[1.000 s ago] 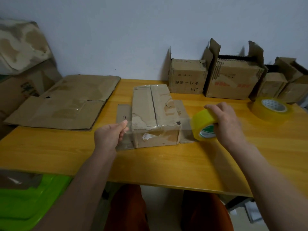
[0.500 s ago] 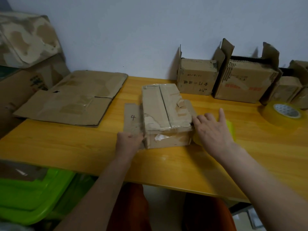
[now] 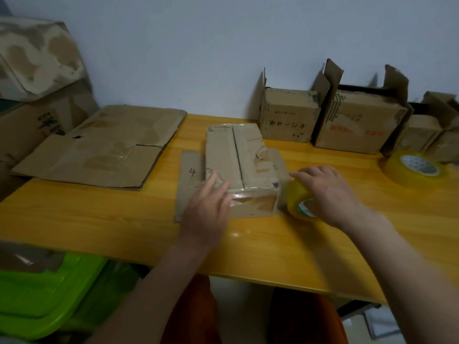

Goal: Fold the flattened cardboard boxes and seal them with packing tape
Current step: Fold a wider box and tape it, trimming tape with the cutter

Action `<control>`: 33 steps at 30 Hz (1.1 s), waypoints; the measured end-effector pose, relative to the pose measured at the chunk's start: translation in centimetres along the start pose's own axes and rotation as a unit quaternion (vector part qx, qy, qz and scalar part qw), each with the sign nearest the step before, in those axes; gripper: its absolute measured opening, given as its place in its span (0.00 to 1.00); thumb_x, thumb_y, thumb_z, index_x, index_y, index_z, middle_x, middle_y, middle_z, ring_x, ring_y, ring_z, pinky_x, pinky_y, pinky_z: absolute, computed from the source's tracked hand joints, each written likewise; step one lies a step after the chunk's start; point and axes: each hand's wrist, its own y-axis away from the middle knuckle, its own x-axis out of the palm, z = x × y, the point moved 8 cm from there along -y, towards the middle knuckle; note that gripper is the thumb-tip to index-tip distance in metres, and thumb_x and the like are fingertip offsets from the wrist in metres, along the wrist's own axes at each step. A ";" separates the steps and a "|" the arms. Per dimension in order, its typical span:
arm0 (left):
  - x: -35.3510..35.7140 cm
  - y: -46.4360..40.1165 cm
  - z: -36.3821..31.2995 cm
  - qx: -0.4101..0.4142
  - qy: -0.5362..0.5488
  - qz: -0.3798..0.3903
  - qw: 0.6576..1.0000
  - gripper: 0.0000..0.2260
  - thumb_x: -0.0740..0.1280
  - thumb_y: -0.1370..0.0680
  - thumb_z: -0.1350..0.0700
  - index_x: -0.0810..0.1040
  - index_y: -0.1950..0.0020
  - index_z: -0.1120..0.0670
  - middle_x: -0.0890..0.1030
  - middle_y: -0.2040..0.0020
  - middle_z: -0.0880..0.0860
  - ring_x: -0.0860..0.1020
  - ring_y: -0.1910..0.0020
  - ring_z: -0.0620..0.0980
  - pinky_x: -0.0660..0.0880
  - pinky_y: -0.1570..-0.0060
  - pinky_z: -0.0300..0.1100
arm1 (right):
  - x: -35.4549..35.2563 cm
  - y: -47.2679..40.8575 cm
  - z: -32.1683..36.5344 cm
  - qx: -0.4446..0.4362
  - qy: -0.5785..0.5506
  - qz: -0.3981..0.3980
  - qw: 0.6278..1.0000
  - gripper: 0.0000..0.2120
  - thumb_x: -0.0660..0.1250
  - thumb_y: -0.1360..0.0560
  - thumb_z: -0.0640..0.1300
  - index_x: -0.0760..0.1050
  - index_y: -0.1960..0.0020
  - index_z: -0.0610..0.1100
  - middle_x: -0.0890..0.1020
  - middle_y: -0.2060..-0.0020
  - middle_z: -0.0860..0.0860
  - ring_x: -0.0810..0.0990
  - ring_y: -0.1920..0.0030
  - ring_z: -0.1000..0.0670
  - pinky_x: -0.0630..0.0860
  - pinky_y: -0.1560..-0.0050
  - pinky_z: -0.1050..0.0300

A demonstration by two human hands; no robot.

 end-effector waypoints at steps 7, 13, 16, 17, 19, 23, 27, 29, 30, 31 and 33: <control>-4.7 -0.8 -0.4 -0.041 -0.143 -0.081 0.986 0.16 0.56 0.18 0.53 0.80 0.40 0.55 0.68 0.26 0.57 0.62 0.25 0.57 0.63 0.30 0.55 | -0.4 1.6 1.4 -0.053 -0.101 -0.001 0.994 0.31 0.69 0.26 0.43 0.63 0.27 0.58 0.70 0.39 0.52 0.66 0.39 0.50 0.61 0.40 0.55; 2.0 -2.9 -4.2 -0.074 -0.202 0.137 0.967 0.32 0.47 0.22 0.31 0.49 0.21 0.43 0.49 0.20 0.56 0.46 0.22 0.60 0.43 0.25 0.57 | -1.0 0.9 3.4 -0.079 -0.099 0.014 0.992 0.30 0.69 0.27 0.42 0.63 0.28 0.55 0.71 0.36 0.52 0.67 0.37 0.49 0.63 0.40 0.55; 2.4 -2.5 -3.5 -0.067 -0.281 0.136 0.948 0.34 0.46 0.24 0.29 0.45 0.22 0.40 0.44 0.21 0.58 0.41 0.23 0.62 0.39 0.27 0.59 | -1.0 1.5 3.1 -0.077 -0.132 0.042 0.987 0.30 0.71 0.27 0.43 0.64 0.30 0.55 0.71 0.37 0.52 0.68 0.36 0.49 0.66 0.38 0.56; 2.0 -2.1 -3.4 -0.055 -0.285 0.130 0.948 0.33 0.47 0.24 0.29 0.45 0.22 0.40 0.45 0.20 0.58 0.42 0.22 0.62 0.40 0.26 0.59 | -0.9 1.9 3.0 -0.073 -0.165 0.062 0.982 0.30 0.72 0.28 0.44 0.64 0.30 0.55 0.71 0.37 0.53 0.68 0.35 0.49 0.68 0.38 0.56; 1.2 -0.9 -3.1 -0.028 -0.281 0.134 0.950 0.32 0.49 0.22 0.32 0.45 0.22 0.40 0.46 0.20 0.58 0.44 0.22 0.60 0.42 0.26 0.57 | -0.6 2.7 3.2 -0.079 -0.248 0.105 0.960 0.30 0.74 0.30 0.46 0.65 0.33 0.58 0.71 0.36 0.55 0.69 0.35 0.51 0.71 0.38 0.55; -0.2 1.1 -2.3 0.024 -0.277 0.169 0.946 0.31 0.48 0.23 0.34 0.44 0.22 0.40 0.45 0.20 0.56 0.44 0.22 0.55 0.42 0.25 0.51 | -1.0 3.6 5.3 -0.151 -0.339 0.161 0.915 0.30 0.77 0.34 0.52 0.70 0.35 0.57 0.74 0.40 0.60 0.72 0.41 0.58 0.73 0.40 0.59; -0.2 0.8 -2.0 0.070 -0.284 0.207 0.934 0.29 0.48 0.21 0.35 0.41 0.23 0.38 0.43 0.20 0.55 0.42 0.22 0.54 0.41 0.24 0.51 | -0.2 3.8 6.3 -0.164 -0.380 0.235 0.880 0.30 0.76 0.34 0.57 0.69 0.35 0.59 0.73 0.41 0.62 0.73 0.42 0.61 0.73 0.41 0.62; 0.1 -0.5 -2.0 0.113 -0.282 0.224 0.926 0.28 0.49 0.20 0.36 0.41 0.23 0.37 0.43 0.20 0.54 0.42 0.22 0.53 0.42 0.25 0.50 | 0.2 3.4 6.1 -0.143 -0.413 0.227 0.870 0.29 0.75 0.34 0.59 0.70 0.36 0.61 0.73 0.39 0.60 0.72 0.40 0.60 0.73 0.37 0.57; 0.4 -1.3 -1.9 0.134 -0.279 0.235 0.921 0.27 0.49 0.20 0.36 0.41 0.24 0.36 0.43 0.20 0.53 0.41 0.22 0.52 0.42 0.25 0.50 | 0.3 3.2 6.0 -0.128 -0.434 0.217 0.865 0.27 0.75 0.33 0.58 0.71 0.36 0.60 0.73 0.39 0.60 0.72 0.39 0.59 0.72 0.37 0.56; 0.6 -2.1 -2.0 0.153 -0.276 0.250 0.915 0.27 0.50 0.20 0.36 0.41 0.24 0.34 0.42 0.20 0.52 0.41 0.22 0.51 0.41 0.25 0.50 | 0.3 3.1 5.8 -0.116 -0.453 0.209 0.859 0.26 0.74 0.32 0.57 0.71 0.36 0.59 0.73 0.39 0.60 0.72 0.38 0.59 0.71 0.36 0.57; 1.3 -3.4 -2.4 0.182 -0.279 0.290 0.897 0.26 0.50 0.19 0.37 0.40 0.25 0.33 0.41 0.20 0.49 0.39 0.22 0.50 0.39 0.26 0.49 | 0.4 3.2 5.5 -0.097 -0.491 0.204 0.842 0.26 0.72 0.32 0.59 0.72 0.35 0.58 0.74 0.38 0.60 0.72 0.38 0.59 0.70 0.35 0.57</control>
